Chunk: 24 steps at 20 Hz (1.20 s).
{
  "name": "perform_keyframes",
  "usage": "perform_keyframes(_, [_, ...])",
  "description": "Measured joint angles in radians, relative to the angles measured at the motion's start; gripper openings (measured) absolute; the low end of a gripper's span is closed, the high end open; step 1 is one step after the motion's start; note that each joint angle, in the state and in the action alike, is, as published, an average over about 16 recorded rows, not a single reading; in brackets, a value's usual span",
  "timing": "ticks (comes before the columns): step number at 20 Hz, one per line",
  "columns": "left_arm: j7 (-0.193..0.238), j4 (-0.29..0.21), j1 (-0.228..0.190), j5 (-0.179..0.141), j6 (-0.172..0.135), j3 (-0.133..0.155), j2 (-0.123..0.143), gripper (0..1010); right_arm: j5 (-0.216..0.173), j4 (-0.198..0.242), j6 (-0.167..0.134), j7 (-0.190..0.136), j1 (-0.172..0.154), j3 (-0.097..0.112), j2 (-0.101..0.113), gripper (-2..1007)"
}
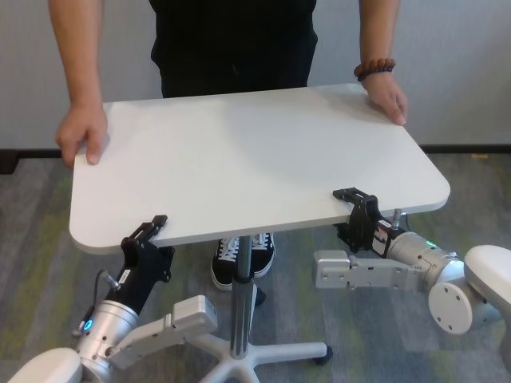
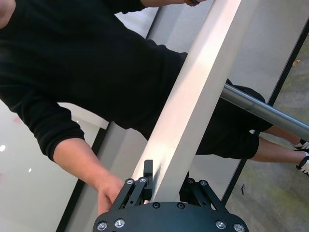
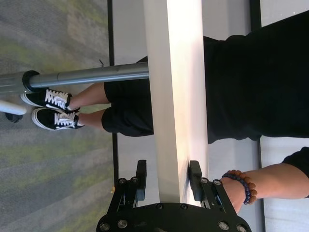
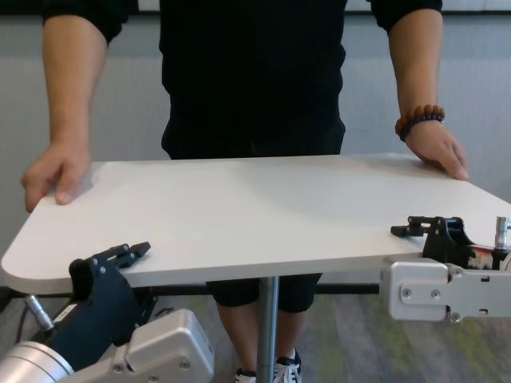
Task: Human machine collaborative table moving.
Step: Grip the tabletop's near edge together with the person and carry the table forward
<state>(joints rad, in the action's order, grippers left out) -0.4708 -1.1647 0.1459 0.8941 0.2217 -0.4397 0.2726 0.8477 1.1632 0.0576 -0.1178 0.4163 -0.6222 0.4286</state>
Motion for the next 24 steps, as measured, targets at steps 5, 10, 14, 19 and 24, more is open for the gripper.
perform_keyframes(5, [0.0, 0.0, 0.0, 0.0, 0.0, 0.0, 0.0, 292, 0.001, 0.001, -0.003, -0.005, 0.003, -0.002, 0.002, 527])
perform_keyframes(10, [0.0, 0.0, 0.0, 0.0, 0.0, 0.0, 0.0, 292, 0.003, -0.002, -0.004, -0.008, 0.008, -0.004, 0.003, 527])
perform_keyframes(14, [0.0, -0.001, 0.0, 0.0, 0.0, 0.0, 0.0, 292, 0.003, -0.008, -0.004, -0.009, 0.012, -0.007, 0.002, 527])
perform_keyframes(19, [0.0, -0.001, 0.0, 0.0, 0.0, 0.0, 0.0, 292, 0.004, -0.016, -0.004, -0.01, 0.017, -0.009, 0.001, 528])
perform_keyframes(24, [0.0, -0.001, 0.0, 0.0, 0.0, 0.0, 0.0, 292, 0.004, -0.02, -0.005, -0.01, 0.02, -0.01, 0.001, 528])
